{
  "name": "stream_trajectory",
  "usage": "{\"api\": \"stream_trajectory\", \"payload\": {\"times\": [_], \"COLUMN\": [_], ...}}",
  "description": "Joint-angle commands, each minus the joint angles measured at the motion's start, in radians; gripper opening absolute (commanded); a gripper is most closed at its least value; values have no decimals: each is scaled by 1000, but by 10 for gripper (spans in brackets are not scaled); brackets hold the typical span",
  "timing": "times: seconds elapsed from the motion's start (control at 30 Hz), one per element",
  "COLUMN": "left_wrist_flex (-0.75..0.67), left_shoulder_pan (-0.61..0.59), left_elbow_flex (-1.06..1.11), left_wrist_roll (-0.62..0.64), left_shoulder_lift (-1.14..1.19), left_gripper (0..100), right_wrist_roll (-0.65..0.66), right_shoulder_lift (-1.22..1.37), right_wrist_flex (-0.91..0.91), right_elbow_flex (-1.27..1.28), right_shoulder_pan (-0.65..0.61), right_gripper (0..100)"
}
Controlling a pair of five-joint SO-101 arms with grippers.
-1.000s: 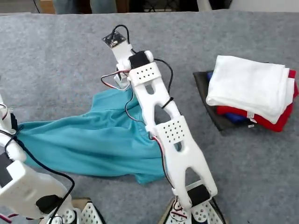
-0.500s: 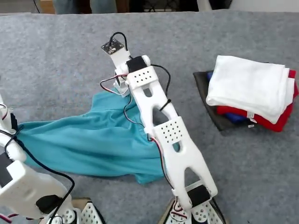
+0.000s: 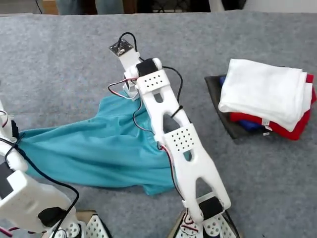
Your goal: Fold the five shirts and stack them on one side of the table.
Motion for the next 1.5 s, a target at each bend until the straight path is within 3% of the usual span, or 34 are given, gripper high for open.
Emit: {"api": "stream_trajectory", "payload": {"times": [0.0, 0.37, 0.57, 0.87, 1.17, 1.47], "left_wrist_flex": [2, 2, 5, 324, 535, 678], "left_shoulder_pan": [4, 5, 90, 142, 203, 194], "left_elbow_flex": [-4, -4, -44, -509, -924, -1182], "left_wrist_roll": [-3, 6, 206, 463, 485, 534], "left_shoulder_lift": [-6, -14, -18, -241, -454, -603], "left_gripper": [29, 29, 29, 29, 29, 29], "right_wrist_roll": [29, 23, -48, -54, -54, -54], "right_shoulder_lift": [-1, -5, -25, -450, -937, -1285], "right_wrist_flex": [-11, -3, 3, 132, 100, -52], "right_elbow_flex": [-30, -82, -297, -286, -286, -283], "right_shoulder_pan": [-18, -6, 20, 69, 75, 75], "right_gripper": [55, 15, 15, 15, 15, 15]}}
